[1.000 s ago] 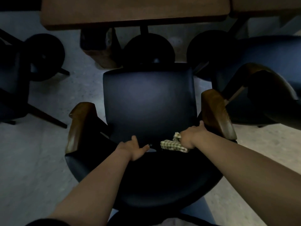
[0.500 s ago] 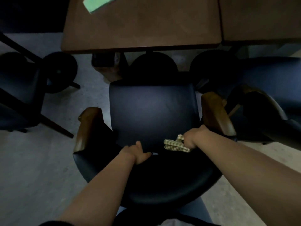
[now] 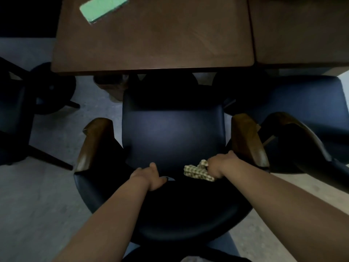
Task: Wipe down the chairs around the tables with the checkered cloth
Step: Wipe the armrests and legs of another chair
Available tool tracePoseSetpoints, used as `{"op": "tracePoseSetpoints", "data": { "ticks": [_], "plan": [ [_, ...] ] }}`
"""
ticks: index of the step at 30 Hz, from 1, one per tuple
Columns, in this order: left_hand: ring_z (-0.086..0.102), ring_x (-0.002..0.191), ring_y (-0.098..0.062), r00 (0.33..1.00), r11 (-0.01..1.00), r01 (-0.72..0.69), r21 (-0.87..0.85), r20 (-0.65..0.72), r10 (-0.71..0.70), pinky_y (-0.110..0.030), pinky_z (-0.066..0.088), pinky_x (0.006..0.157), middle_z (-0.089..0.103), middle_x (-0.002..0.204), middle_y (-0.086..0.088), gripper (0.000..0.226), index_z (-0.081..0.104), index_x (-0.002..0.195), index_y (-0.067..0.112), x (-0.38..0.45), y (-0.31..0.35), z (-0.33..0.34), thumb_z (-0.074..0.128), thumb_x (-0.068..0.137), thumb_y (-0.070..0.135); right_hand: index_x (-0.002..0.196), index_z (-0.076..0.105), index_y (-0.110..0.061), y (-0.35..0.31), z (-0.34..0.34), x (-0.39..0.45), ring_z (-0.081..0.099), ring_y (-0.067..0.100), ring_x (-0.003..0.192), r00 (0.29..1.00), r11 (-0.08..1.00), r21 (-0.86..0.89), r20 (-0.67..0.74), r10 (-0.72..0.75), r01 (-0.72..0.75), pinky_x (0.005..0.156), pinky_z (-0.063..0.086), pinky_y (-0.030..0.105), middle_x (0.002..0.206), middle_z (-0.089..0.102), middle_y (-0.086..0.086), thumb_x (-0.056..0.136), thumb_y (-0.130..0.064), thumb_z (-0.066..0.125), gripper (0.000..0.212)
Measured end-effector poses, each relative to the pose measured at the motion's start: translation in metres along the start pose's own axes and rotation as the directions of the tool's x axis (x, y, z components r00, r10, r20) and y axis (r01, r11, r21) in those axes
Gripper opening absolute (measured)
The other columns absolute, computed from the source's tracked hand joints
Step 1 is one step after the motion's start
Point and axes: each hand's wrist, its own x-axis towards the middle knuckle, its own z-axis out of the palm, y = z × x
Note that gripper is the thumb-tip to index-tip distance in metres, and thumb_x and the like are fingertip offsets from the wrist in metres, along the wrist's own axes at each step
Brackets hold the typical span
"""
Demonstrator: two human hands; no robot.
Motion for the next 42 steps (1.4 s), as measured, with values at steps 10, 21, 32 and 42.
{"op": "tracePoseSetpoints", "data": {
  "ticks": [10, 21, 32, 42],
  "plan": [
    [0.037, 0.137, -0.031, 1.000, 0.999, 0.009, -0.031, -0.013, -0.009, -0.033, 0.031, 0.105, 0.043, 0.147, -0.015, 0.077, 0.030, 0.137, 0.007, 0.017, -0.002, -0.023, 0.041, 0.088, 0.065, 0.138, 0.046, -0.021, 0.008, -0.037, 0.014, 0.039, 0.026, 0.135, 0.999, 1.000, -0.012, -0.023, 0.022, -0.022, 0.108, 0.022, 0.055, 0.147, 0.042, 0.004, 0.091, -0.030, 0.035, 0.049],
    [0.039, 0.137, -0.029, 1.000, 1.000, -0.015, -0.028, -0.009, 0.015, -0.034, 0.031, 0.106, 0.042, 0.148, -0.015, 0.080, 0.027, 0.142, 0.007, 0.025, -0.004, -0.022, 0.041, 0.088, 0.064, 0.121, 0.058, -0.013, 0.007, -0.044, 0.007, 0.055, 0.029, 0.115, 0.991, 0.981, 0.188, -0.128, -0.021, 0.045, 0.093, 0.044, 0.040, 0.129, 0.058, 0.010, 0.092, -0.025, 0.041, 0.036],
    [0.045, 0.130, -0.031, 0.998, 0.983, -0.060, -0.171, 0.020, 0.064, -0.036, 0.036, 0.104, 0.044, 0.144, -0.017, 0.064, 0.030, 0.139, 0.007, 0.019, -0.004, -0.014, 0.048, 0.093, 0.048, 0.099, 0.061, -0.003, 0.000, -0.046, -0.040, 0.061, 0.026, 0.087, 0.920, 0.410, 0.852, -0.385, 0.068, 0.326, 0.074, 0.045, 0.035, 0.097, 0.065, 0.013, 0.099, -0.021, 0.046, 0.024],
    [0.071, 0.085, -0.015, 0.894, 0.060, -0.442, -0.895, -0.445, -0.050, -0.026, 0.050, 0.073, 0.076, 0.088, 0.000, 0.013, 0.062, 0.102, 0.014, -0.149, -0.006, -0.053, 0.050, 0.099, 0.018, 0.107, 0.060, -0.028, -0.043, -0.072, -0.174, 0.064, 0.013, 0.105, 0.802, -0.134, 0.791, -0.590, 0.091, 0.597, 0.092, 0.050, 0.032, 0.114, 0.067, -0.006, 0.100, -0.021, 0.048, 0.016]
  ]
}}
